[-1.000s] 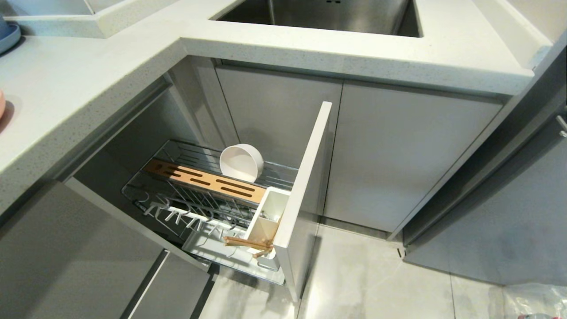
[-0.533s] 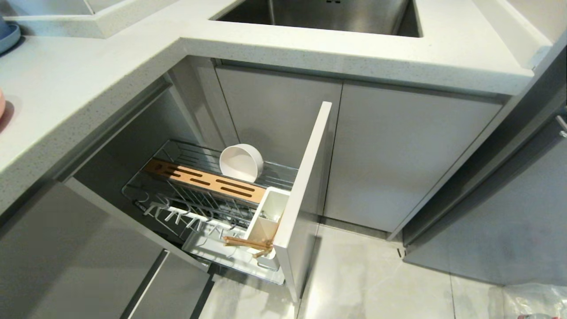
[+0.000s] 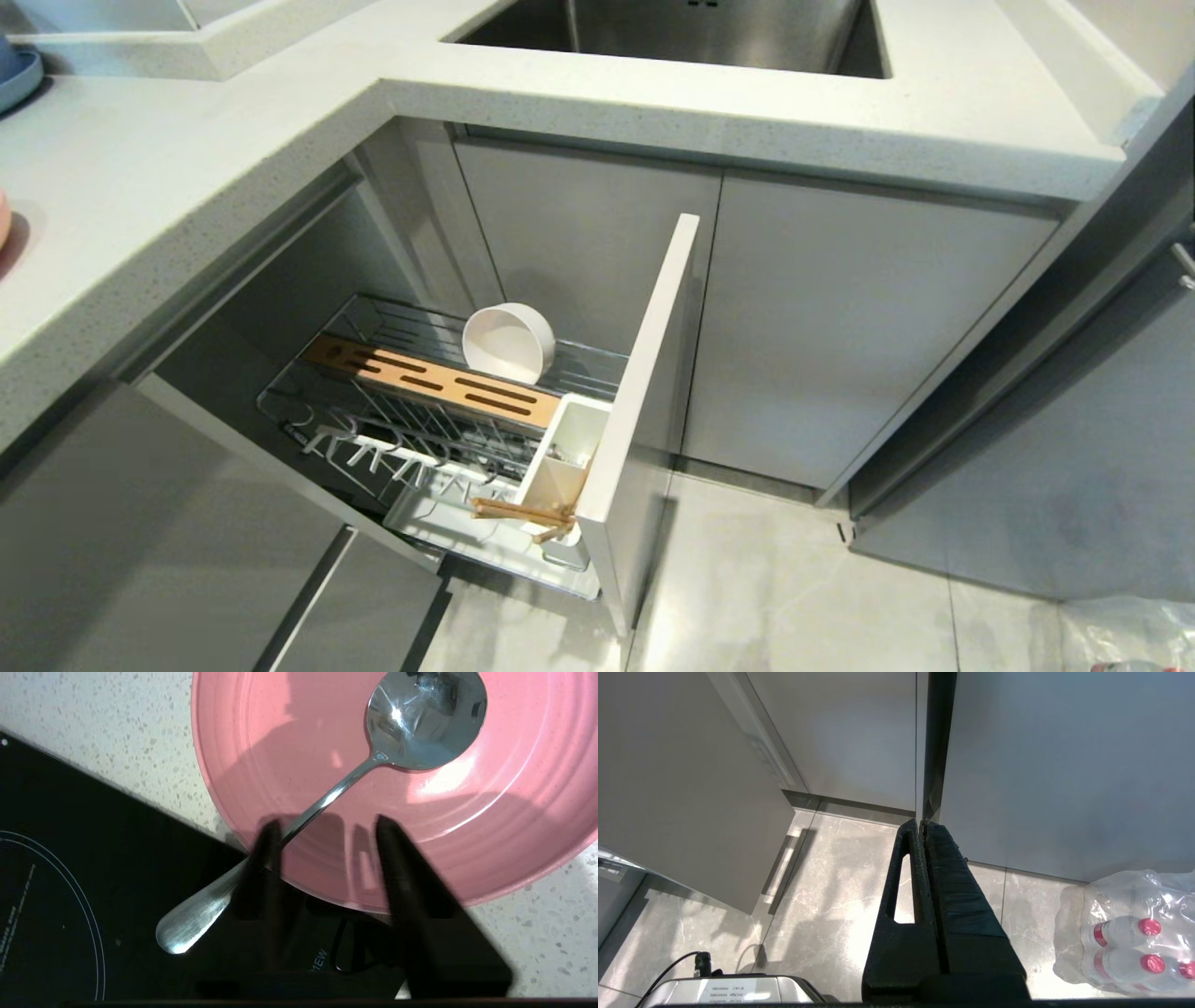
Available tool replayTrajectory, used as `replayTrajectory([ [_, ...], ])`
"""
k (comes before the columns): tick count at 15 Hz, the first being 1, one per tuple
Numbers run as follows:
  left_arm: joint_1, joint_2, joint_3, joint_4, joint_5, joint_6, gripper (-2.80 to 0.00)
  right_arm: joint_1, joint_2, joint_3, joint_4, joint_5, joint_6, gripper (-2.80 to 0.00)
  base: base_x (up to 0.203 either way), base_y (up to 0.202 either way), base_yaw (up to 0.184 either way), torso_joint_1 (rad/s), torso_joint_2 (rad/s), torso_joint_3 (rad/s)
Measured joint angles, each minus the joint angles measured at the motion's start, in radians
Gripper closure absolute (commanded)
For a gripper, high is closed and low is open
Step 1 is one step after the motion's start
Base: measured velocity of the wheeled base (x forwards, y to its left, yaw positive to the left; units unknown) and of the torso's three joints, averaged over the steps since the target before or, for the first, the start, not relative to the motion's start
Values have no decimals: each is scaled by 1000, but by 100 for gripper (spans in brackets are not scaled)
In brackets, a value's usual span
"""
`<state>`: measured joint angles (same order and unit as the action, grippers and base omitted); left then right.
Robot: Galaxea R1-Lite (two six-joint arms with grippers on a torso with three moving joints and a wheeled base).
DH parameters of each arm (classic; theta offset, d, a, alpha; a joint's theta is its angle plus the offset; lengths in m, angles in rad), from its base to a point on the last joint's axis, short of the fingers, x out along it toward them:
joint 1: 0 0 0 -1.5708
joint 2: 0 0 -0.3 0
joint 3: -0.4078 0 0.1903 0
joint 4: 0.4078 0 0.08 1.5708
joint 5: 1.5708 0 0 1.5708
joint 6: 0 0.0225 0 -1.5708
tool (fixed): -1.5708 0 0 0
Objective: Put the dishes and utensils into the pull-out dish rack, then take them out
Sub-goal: Pick up the spoon and place it in the cupboard
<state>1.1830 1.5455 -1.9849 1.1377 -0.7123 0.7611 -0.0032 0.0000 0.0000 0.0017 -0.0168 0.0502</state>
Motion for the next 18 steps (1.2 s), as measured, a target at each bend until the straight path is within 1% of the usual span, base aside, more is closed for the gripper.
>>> replayTrajectory([
  [5,-3,26,0,1,-3,0,-280,0,0,0,0,0,0,0,0,0,0,0,0,0],
  [8,-27,51,-1,-5,-13,0,-280,0,0,0,0,0,0,0,0,0,0,0,0,0],
  [9,-37,60,-1,-6,-19,0,-280,0,0,0,0,0,0,0,0,0,0,0,0,0],
  [11,-56,74,-1,-23,-66,-1,-280,0,0,0,0,0,0,0,0,0,0,0,0,0],
  [13,-68,82,-1,-36,-83,-1,-280,0,0,0,0,0,0,0,0,0,0,0,0,0],
  [18,-75,95,0,-32,-76,-4,-280,0,0,0,0,0,0,0,0,0,0,0,0,0],
])
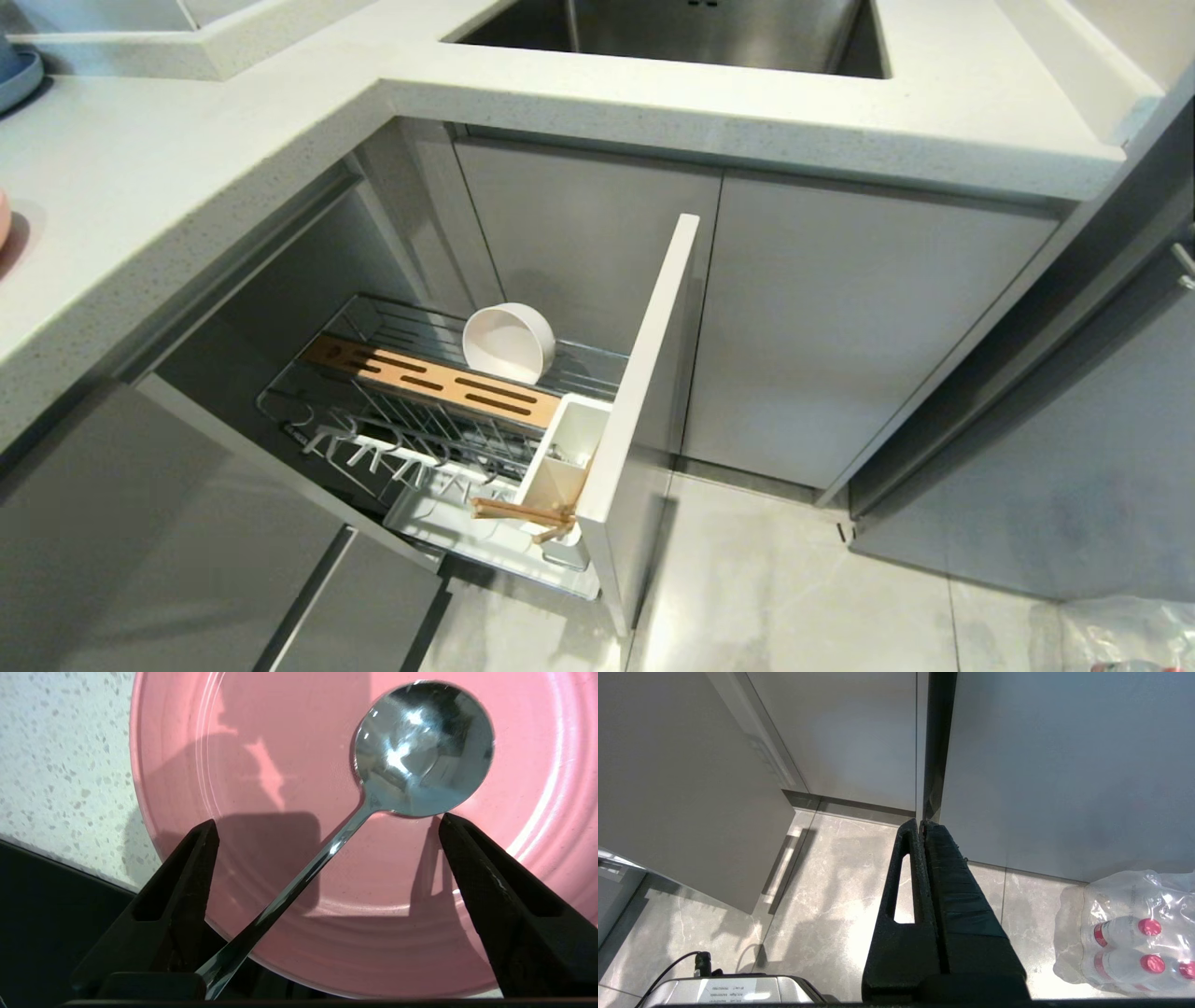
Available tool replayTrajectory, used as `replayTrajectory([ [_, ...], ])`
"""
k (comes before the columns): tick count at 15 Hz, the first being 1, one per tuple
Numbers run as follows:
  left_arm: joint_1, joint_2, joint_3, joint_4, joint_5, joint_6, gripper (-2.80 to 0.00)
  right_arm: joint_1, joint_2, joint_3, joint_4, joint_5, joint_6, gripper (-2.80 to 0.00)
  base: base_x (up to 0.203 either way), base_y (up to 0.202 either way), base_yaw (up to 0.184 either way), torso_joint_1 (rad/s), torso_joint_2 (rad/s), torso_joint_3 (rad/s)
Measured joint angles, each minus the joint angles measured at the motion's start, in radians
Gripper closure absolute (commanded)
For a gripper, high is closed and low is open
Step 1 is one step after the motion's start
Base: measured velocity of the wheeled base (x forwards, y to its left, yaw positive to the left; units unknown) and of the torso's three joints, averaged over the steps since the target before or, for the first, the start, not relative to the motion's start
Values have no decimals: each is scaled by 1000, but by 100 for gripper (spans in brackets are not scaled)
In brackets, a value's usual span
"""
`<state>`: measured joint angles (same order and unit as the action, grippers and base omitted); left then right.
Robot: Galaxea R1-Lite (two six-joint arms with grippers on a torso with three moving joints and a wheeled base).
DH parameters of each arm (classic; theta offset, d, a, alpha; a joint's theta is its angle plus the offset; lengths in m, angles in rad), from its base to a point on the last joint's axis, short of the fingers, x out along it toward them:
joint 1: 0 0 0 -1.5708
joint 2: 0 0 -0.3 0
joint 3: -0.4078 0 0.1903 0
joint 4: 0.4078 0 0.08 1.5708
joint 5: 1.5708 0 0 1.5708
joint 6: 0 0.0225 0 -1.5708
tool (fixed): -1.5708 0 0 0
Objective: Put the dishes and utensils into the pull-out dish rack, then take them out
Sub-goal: Pick up the spoon and place it in the cupboard
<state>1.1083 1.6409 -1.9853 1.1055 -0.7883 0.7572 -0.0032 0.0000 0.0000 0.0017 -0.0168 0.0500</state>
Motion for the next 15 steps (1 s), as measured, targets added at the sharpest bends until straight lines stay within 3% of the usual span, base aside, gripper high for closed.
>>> replayTrajectory([
  [3,1,4,0,2,2,-2,-280,0,0,0,0,0,0,0,0,0,0,0,0,0],
  [4,2,4,1,2,2,-2,0,0,0,0,0,0,0,0,0,0,0,0,0,0],
  [15,0,-5,0,9,1,-4,0,0,0,0,0,0,0,0,0,0,0,0,0,0],
])
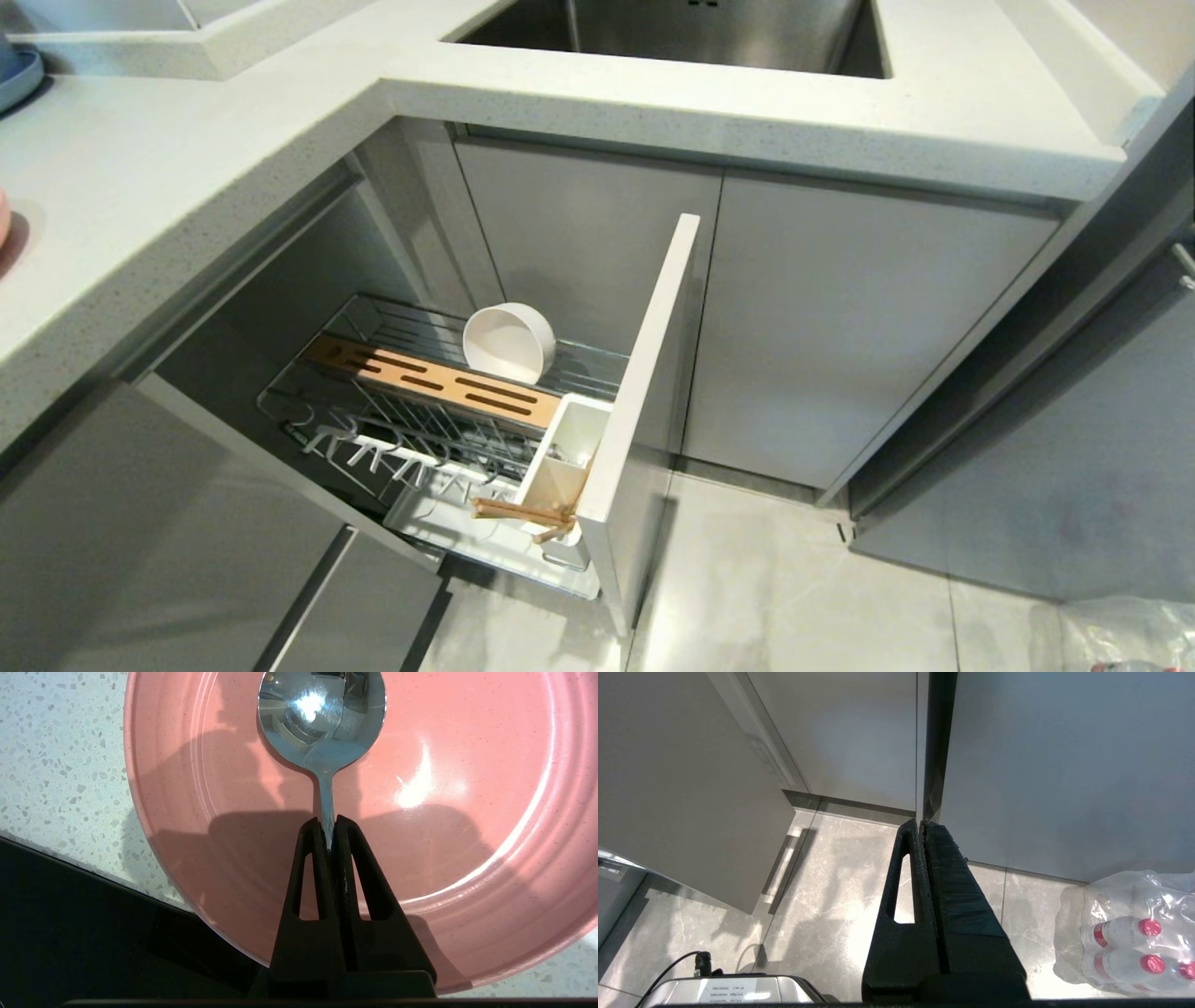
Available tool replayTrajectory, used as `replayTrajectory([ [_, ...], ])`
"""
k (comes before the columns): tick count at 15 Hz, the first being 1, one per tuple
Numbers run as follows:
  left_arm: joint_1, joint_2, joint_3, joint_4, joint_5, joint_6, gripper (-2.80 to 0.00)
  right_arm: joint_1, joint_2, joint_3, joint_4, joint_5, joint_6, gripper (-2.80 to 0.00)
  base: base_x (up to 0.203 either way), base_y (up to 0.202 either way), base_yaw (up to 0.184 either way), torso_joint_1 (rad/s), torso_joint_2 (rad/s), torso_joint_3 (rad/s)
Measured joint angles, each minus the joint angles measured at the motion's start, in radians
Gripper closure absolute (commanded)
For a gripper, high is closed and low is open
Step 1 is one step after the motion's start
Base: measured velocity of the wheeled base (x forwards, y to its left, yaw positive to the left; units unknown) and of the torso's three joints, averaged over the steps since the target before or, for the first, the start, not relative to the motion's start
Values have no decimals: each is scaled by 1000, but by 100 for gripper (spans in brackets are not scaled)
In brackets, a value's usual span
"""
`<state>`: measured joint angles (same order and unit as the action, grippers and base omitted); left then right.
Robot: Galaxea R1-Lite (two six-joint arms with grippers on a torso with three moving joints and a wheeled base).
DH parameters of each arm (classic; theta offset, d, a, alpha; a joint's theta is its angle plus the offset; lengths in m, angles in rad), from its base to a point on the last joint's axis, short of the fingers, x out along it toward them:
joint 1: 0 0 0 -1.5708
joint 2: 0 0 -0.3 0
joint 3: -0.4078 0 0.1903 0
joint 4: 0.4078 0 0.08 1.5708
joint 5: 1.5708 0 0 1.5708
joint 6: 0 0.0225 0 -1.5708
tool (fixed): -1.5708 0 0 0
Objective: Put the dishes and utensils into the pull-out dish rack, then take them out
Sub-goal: Pick up the spoon and place it in the cupboard
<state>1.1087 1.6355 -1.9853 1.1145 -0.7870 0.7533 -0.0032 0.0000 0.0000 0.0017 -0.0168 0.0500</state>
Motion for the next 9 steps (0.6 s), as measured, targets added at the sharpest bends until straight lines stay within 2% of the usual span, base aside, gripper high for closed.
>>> replayTrajectory([
  [3,0,-8,0,0,-5,-7,0,0,0,0,0,0,0,0,0,0,0,0,0,0],
  [5,0,-30,0,-2,-10,-33,0,0,0,0,0,0,0,0,0,0,0,0,0,0],
  [9,-38,-129,0,-3,-60,-153,0,0,0,0,0,0,0,0,0,0,0,0,0,0],
])
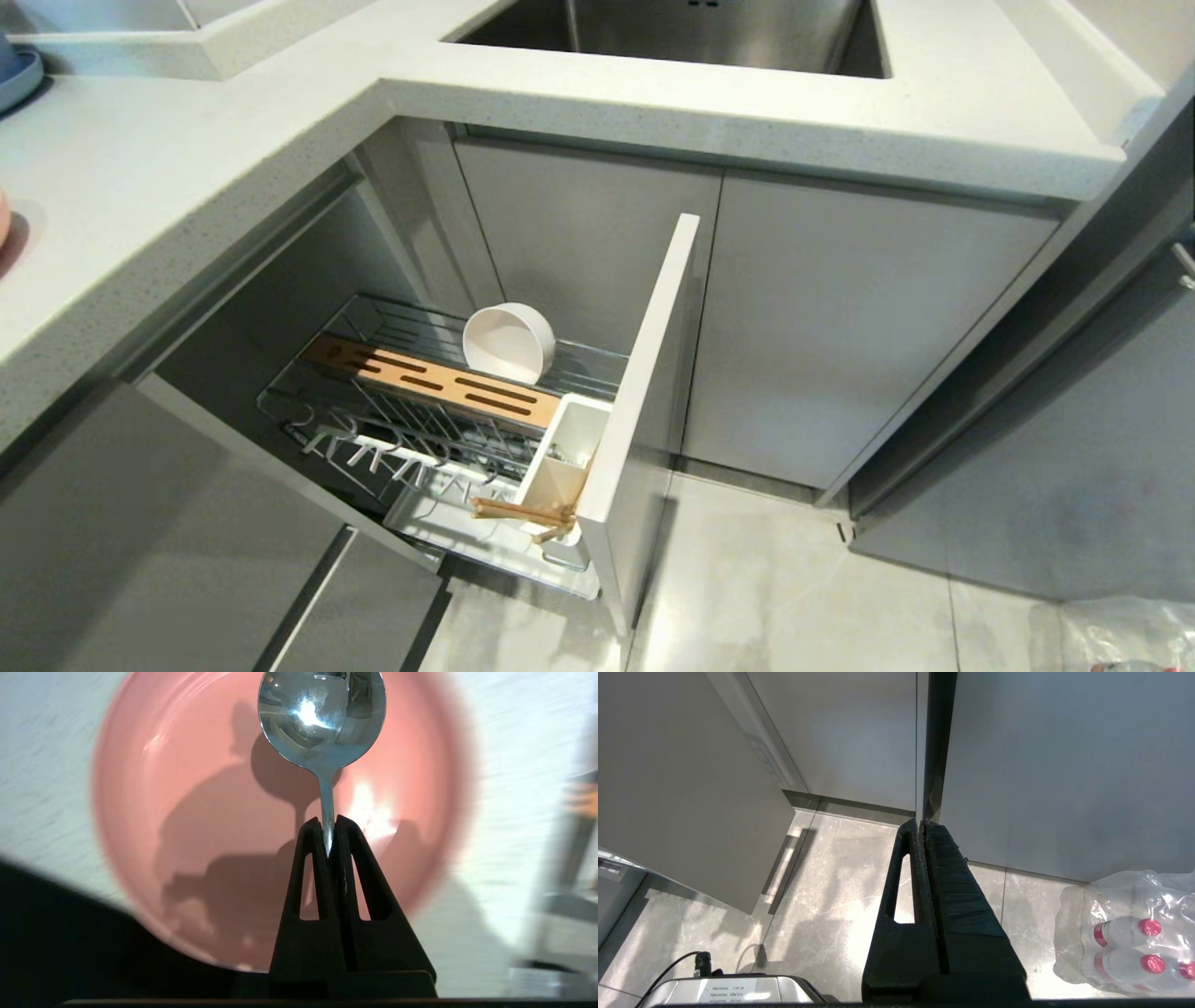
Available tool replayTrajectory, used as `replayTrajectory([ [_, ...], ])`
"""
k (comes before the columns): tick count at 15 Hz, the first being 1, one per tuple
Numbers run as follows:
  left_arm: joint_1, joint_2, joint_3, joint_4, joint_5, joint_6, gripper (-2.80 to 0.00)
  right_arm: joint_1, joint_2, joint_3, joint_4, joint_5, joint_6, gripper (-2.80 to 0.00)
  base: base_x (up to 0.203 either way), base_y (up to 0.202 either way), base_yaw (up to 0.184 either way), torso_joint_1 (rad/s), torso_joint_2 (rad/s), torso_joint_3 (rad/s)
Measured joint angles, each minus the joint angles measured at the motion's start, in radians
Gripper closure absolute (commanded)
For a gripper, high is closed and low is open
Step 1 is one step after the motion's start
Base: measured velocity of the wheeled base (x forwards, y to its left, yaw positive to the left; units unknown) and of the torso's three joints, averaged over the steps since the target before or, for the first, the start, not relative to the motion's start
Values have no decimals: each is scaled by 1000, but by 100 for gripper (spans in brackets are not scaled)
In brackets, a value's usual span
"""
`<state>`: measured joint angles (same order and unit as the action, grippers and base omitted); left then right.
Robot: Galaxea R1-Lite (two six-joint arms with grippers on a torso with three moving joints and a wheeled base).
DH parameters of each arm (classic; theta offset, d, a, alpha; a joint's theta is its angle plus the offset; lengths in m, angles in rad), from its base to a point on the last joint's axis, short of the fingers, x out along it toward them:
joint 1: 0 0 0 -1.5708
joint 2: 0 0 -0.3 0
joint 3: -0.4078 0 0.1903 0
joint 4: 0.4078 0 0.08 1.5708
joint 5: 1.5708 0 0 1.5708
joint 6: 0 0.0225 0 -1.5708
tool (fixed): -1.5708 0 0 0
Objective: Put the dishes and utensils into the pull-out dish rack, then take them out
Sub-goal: Pick up the spoon and place it in the cupboard
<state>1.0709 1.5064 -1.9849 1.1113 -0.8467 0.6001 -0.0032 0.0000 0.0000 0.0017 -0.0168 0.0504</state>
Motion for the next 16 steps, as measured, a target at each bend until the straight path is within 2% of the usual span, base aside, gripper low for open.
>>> replayTrajectory([
  [3,-98,-91,1,12,-38,-125,0,0,0,0,0,0,0,0,0,0,0,0,0,0],
  [5,-197,-150,1,58,-45,-158,0,0,0,0,0,0,0,0,0,0,0,0,0,0],
  [9,-433,-248,41,199,-50,-163,0,0,0,0,0,0,0,0,0,0,0,0,0,0],
  [13,-616,-315,182,220,-51,-163,0,0,0,0,0,0,0,0,0,0,0,0,0,0],
  [16,-751,-307,223,207,-40,-161,0,0,0,0,0,0,0,0,0,0,0,0,0,0],
])
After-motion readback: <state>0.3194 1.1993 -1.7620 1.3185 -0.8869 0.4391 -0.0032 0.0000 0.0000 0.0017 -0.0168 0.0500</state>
